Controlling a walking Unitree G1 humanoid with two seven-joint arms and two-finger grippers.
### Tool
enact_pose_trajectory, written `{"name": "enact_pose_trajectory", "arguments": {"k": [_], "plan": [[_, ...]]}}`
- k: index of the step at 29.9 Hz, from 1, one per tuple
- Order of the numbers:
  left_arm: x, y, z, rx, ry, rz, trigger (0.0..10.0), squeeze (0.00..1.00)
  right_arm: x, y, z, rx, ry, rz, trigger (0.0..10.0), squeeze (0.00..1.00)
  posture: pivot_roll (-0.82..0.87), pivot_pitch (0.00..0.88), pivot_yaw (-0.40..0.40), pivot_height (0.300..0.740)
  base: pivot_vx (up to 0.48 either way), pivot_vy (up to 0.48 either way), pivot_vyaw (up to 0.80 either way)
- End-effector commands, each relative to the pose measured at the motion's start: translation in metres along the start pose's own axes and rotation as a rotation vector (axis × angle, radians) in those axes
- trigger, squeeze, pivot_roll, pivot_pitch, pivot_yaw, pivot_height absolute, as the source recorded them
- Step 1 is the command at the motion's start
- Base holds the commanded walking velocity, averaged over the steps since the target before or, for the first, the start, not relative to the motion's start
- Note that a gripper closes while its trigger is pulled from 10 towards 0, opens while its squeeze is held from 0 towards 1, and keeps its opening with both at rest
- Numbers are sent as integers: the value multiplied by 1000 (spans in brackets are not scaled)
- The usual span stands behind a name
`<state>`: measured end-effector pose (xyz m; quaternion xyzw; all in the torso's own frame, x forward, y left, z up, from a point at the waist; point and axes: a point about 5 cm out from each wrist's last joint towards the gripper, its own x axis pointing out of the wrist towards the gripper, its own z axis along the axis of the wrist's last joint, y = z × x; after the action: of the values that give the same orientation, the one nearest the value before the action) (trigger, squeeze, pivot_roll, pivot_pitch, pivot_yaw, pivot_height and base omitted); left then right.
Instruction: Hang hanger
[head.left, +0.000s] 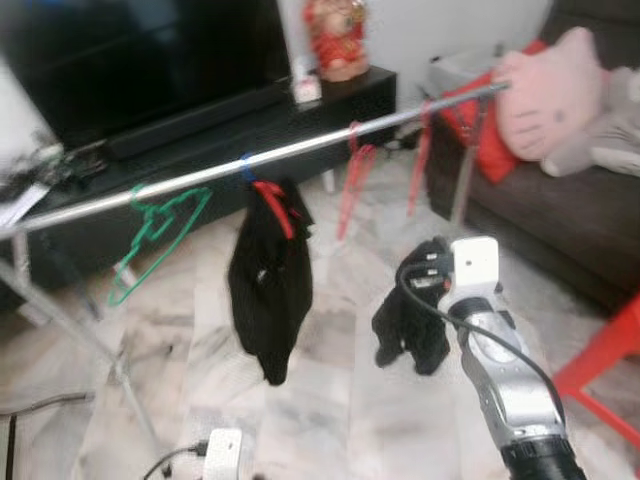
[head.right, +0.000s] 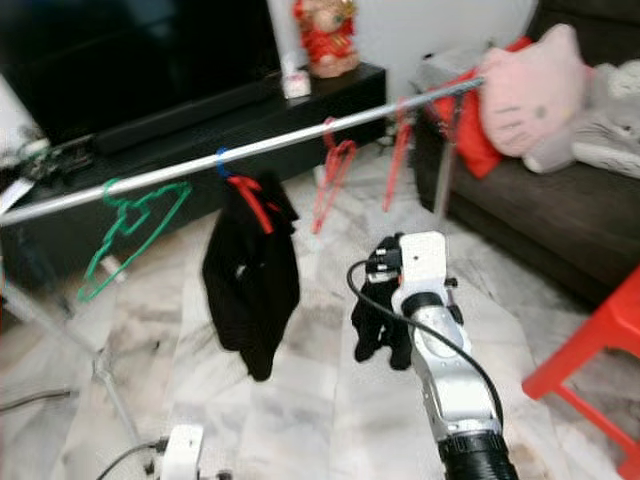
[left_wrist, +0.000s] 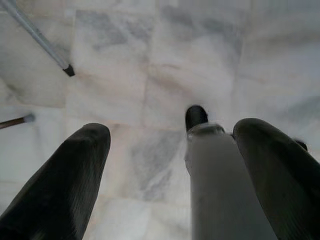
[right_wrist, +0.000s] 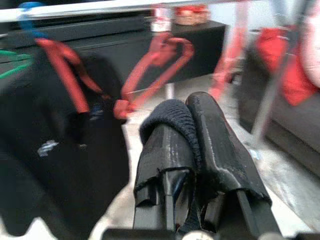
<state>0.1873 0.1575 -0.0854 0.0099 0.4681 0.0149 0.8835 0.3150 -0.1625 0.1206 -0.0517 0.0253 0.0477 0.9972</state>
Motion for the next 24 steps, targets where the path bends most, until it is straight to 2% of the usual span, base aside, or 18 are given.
{"name": "enact_pose_trajectory", "arguments": {"k": [1, 9, 17, 24], "plan": [[-1, 13, -7, 3, 26, 42, 10000, 0, 3, 9, 14, -8, -63, 29, 10000, 0, -196, 0, 131, 732, 0, 0, 800], [-3, 14, -14, -6, 25, 49, 10000, 0, 3, 9, 11, -3, -51, 33, 10000, 0, -193, 0, 124, 732, 0, 0, 641], [-3, 16, -14, -25, 10, 64, 10000, 0, 2, 5, -12, 16, 38, 3, 10000, 0, -181, 0, 116, 732, 0, 0, 0], [-3, 16, -14, -19, 8, 70, 10000, 0, 2, 6, -11, 17, 37, 7, 10000, 0, -180, 0, 115, 732, 0, 0, 0]]}}
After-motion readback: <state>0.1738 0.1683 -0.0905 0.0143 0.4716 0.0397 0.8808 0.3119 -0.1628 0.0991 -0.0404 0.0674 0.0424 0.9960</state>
